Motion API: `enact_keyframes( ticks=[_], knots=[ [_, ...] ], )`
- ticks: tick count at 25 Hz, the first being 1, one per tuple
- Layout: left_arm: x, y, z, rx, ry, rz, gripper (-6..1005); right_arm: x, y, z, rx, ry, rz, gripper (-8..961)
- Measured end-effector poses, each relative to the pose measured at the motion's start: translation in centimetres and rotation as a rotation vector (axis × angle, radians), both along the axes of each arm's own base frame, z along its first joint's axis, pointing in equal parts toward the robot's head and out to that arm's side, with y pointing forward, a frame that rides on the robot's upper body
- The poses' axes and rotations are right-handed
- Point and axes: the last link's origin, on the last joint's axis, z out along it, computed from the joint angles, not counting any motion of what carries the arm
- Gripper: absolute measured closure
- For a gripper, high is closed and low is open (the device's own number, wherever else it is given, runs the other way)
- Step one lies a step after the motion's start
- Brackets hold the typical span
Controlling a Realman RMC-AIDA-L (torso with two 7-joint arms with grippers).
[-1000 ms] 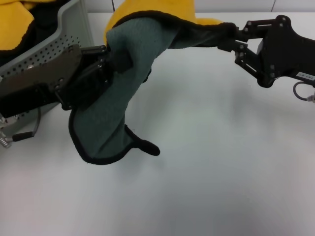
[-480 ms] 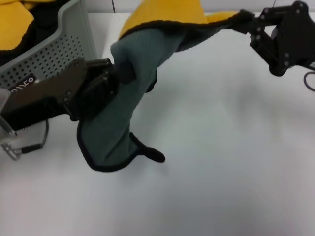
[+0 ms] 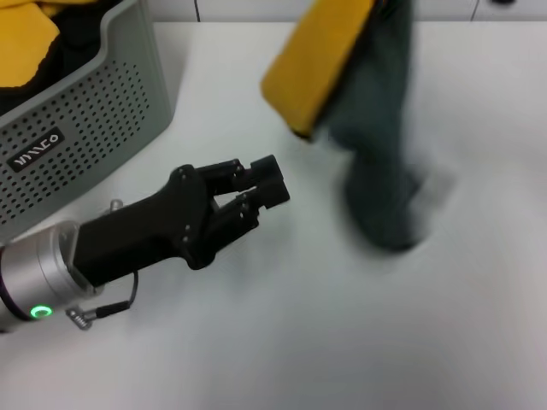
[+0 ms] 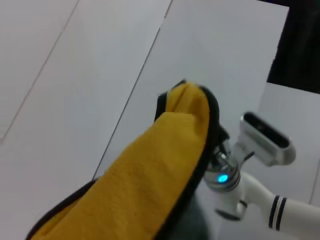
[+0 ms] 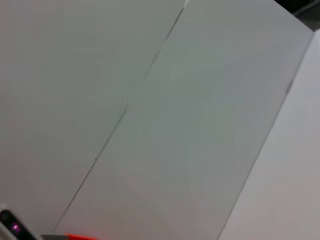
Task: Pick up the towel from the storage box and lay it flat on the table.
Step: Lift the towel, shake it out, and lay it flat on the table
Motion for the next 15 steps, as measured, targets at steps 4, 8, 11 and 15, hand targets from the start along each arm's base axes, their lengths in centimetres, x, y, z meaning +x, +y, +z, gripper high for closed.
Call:
enact_keyframes(
  ticks=[4, 8, 11, 15],
  knots=[
    [-0.3, -0.4, -0.2, 0.004, -0.007, 0.014, 723, -2.1, 0.5, 2.3, 0.002, -0.038, 0.042, 943],
    [0.1, -0.4, -0.5, 0.033, -0.014, -0.002, 553, -3.1, 0.9, 2.7, -0.005, -0.045, 0.041, 942],
    [1.3, 0.3, -1.2, 0.028, -0.03, -0.037, 456, -3.4, 1.4, 2.2, 0.011, -0.038, 0.015, 942],
    [2.7, 0.9, -2.1, 0.022, -0.037, -0.085, 347, -4.0, 1.8, 0.7, 0.028, -0.034, -0.011, 942]
  ],
)
